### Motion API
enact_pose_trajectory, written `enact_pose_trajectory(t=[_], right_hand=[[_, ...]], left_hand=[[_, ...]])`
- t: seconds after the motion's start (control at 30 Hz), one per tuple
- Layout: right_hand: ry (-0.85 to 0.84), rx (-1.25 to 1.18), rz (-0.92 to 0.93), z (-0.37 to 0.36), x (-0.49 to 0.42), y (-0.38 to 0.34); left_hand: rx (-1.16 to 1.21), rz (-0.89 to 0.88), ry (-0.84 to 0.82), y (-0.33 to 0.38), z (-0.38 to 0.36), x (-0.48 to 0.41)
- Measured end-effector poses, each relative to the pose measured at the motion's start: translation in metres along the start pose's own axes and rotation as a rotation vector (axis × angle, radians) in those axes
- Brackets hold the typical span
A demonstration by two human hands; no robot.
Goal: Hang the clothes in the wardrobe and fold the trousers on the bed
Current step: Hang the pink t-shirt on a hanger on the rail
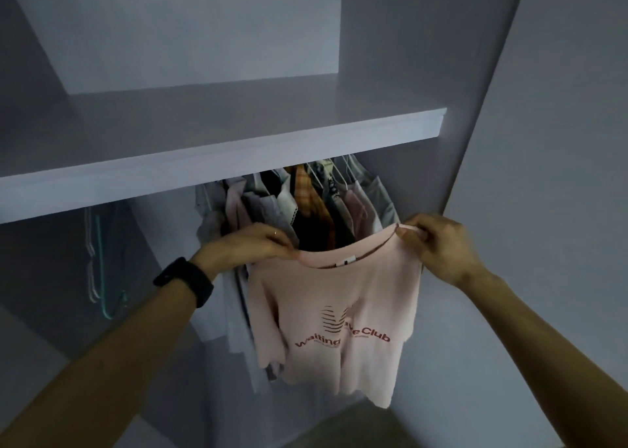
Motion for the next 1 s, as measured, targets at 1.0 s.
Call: enact_pose_trajectory(t=[1.0], right_hand=[[-0.376,-0.211,0.561,-0.176,0.035,-0.154]], left_hand=[[-0.92,0.681,0.813,-0.049,-0.053,0.274]])
Point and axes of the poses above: each hand's wrist, its own x-axis away from the middle knuckle, its own z-axis out of the back of the hand, y = z × x, the point moved 7 cm from there along -x, towards the middle knuckle, and after that the axes turned 1 degree about -y, right-handed, at the moved point
